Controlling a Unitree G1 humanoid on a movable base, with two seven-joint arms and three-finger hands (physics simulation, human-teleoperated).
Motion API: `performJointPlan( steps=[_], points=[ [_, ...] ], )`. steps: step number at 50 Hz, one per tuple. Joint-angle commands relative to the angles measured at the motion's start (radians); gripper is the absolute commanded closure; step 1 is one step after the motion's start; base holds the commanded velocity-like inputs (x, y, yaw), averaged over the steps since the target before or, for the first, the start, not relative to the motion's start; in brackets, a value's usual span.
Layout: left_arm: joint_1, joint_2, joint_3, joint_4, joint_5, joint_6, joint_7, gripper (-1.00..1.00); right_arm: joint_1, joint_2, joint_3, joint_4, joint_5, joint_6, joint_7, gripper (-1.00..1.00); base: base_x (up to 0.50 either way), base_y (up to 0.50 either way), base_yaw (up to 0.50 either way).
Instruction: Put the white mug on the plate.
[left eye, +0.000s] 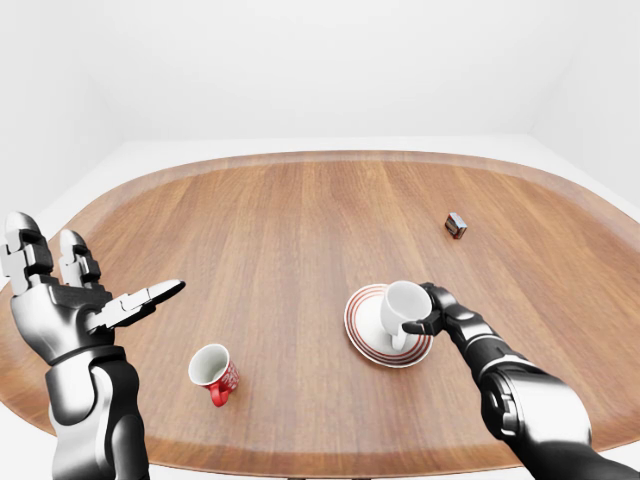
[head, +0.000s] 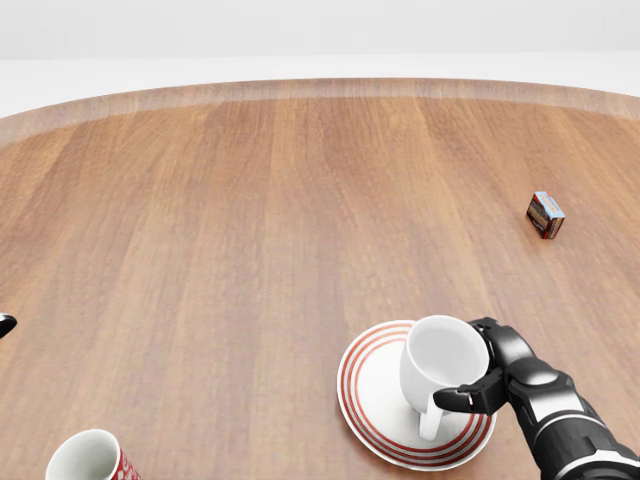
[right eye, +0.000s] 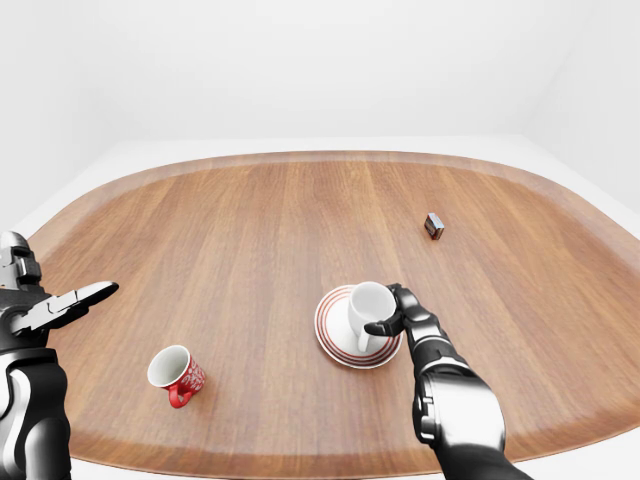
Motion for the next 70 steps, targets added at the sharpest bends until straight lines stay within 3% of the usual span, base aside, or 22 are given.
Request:
performJointPlan(
  steps=[1,7,8,9,26,37,47,50,55,57,70],
  points=[
    [0.000,0.000,0.002,-0.004,-0.001,0.000,0.001,-1.00,0.003,0.001,-0.014,-0.009,0.055,0.000,-0.024,1.00,0.00,0.00,0.00],
    [-0.001,0.000,0.000,-0.004,0.000,0.000,0.001,-1.00,0.002,0.000,-0.014,-0.009,0.055,0.000,-0.025,-0.11,0.00,0.00,0.00],
    [-0.001,0.000,0.001,-0.004,0.000,0.000,0.001,-1.00,0.003,0.000,-0.014,-0.009,0.055,0.000,-0.026,-0.44,0.00,0.00,0.00],
    [-0.001,0.000,0.000,-0.003,0.001,0.000,0.001,-1.00,0.003,0.000,-0.014,-0.009,0.054,0.000,-0.026,-1.00,0.00,0.00,0.00],
    [-0.001,0.001,0.000,0.006,0.000,0.000,-0.001,-1.00,-0.004,-0.009,-0.016,-0.009,0.056,0.000,-0.038,-1.00,0.00,0.00,0.00],
    [0.002,-0.002,0.000,0.007,0.003,0.000,-0.002,-1.00,-0.083,-0.019,-0.001,-0.021,0.077,0.000,-0.012,-1.00,0.00,0.00,0.00],
    [0.003,-0.003,-0.004,0.003,0.007,0.000,-0.001,-1.00,-0.226,-0.106,0.039,-0.099,0.185,0.000,0.011,-1.00,0.00,0.00,0.00],
    [0.002,-0.003,-0.004,0.002,0.008,0.000,-0.001,-1.00,-0.259,-0.151,0.053,-0.292,0.228,0.000,0.059,-1.00,0.00,0.00,0.00],
    [0.004,-0.005,-0.006,-0.002,0.010,0.000,-0.002,-1.00,-0.159,-0.176,0.062,-0.934,0.224,0.000,0.089,-1.00,0.00,0.00,0.00],
    [0.004,-0.004,-0.004,-0.002,0.008,0.000,-0.002,-1.00,-0.148,-0.176,0.058,-1.089,0.204,0.000,0.097,-1.00,0.00,0.00,0.00],
    [-0.001,-0.001,-0.002,-0.002,0.004,0.000,0.000,-1.00,-0.176,-0.177,0.043,-1.169,0.206,0.000,0.127,-1.00,0.00,0.00,0.00]
  ],
)
